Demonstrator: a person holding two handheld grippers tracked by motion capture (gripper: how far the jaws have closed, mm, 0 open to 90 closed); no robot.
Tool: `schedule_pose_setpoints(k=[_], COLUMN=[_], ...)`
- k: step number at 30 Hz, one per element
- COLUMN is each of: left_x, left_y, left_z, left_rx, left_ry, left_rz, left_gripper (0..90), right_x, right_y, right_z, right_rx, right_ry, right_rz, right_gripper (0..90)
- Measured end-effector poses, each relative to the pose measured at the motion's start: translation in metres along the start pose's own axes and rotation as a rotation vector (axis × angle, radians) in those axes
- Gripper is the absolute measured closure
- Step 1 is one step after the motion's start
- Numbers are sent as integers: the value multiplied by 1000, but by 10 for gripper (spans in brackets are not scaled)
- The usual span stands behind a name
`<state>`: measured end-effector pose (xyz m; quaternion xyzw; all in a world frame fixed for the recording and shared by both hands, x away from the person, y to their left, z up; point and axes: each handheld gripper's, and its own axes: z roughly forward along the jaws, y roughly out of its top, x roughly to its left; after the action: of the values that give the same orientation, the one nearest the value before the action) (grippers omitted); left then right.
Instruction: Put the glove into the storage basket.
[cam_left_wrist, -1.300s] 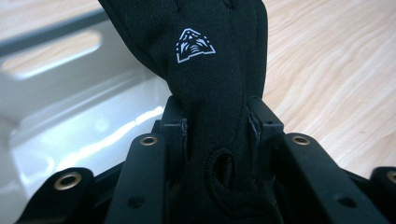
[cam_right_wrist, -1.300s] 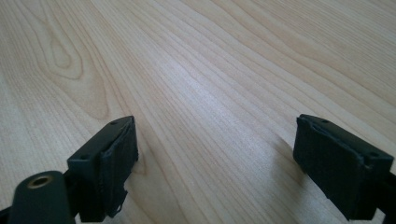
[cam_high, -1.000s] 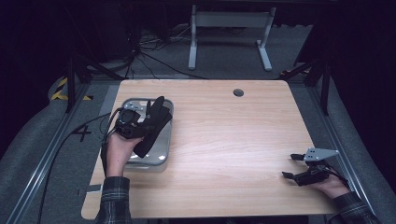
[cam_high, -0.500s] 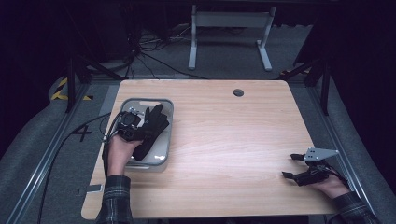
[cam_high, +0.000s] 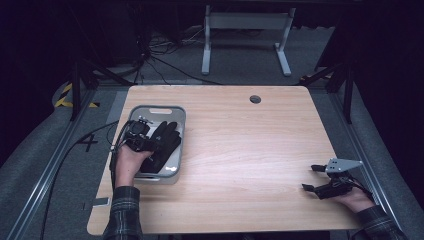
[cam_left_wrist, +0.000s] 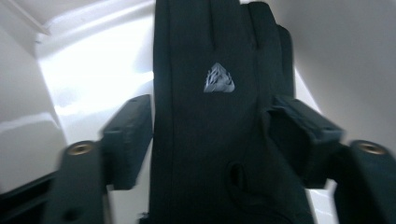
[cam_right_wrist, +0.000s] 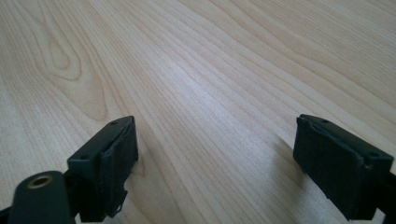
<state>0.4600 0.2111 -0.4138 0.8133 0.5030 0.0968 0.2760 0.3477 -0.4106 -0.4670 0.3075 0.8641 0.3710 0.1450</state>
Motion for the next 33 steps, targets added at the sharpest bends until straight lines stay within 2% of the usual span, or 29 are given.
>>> schedule_pose_setpoints(k=[4, 6, 8, 12, 18, 24, 27, 33], left_x=[-2, -3, -10, -20, -38, -60, -72, -103], left_y=[3, 4, 7, 11, 18, 23, 24, 27], left_z=[-11, -13, -19, -23, -24, -23, -23, -20], left_rx=[-42, -50, -82, -104, -145, -178, -190, -211], left_ry=[20, 20, 9, -1, -55, -90, -114, -171], left_rz=[11, 10, 26, 35, 60, 100, 111, 162], left_gripper=[191, 177, 170, 153, 153, 153, 153, 152], right_x=[0, 0, 0, 0, 0, -1, -1, -1], right_y=[0, 0, 0, 0, 0, 0, 0, 0], right_z=[0, 0, 0, 0, 0, 0, 0, 0], right_rx=[-1, 1, 2, 1, 2, 1, 2, 2], right_ry=[-2, -2, -2, -2, -1, -1, -1, -1], right_rz=[1, 1, 1, 1, 1, -1, 0, 0], right_gripper=[141, 141, 141, 141, 141, 141, 141, 141])
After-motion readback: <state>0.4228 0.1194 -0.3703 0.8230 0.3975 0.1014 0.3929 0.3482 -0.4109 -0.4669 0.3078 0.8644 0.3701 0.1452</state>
